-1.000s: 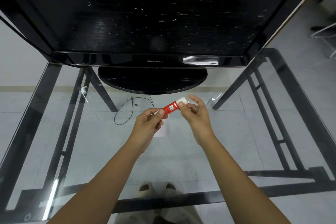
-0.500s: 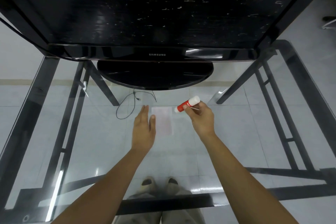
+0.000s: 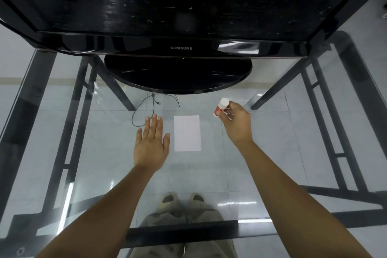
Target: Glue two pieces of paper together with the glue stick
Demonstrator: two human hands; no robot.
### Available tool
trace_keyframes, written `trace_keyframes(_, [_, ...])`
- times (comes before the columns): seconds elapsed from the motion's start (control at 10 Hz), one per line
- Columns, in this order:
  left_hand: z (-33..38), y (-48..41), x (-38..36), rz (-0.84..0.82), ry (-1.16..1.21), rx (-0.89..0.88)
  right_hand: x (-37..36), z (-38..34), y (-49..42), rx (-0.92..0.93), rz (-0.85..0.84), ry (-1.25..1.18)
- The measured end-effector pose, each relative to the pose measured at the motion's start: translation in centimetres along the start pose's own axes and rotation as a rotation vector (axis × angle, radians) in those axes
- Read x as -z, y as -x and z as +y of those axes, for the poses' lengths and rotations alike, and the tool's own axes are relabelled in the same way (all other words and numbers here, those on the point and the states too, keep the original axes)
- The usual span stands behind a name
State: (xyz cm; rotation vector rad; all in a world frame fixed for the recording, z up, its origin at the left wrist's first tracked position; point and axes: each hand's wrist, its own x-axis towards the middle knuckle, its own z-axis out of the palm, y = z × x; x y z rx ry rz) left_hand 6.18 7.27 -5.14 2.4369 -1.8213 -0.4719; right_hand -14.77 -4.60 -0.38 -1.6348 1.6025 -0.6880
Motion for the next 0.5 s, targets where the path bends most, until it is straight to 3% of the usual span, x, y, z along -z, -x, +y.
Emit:
trace_keyframes(0.3, [0.0, 0.0, 0.2, -0.008, 0.004, -0.008, 0.4, 0.0, 0.2, 0.004, -0.061, 0.117])
trace_keyframes(0.5, [0.3, -0.5, 1.6, -0.008, 0.206, -0.003, 1.7, -1.0, 0.7, -0.059, -0.065, 0.107])
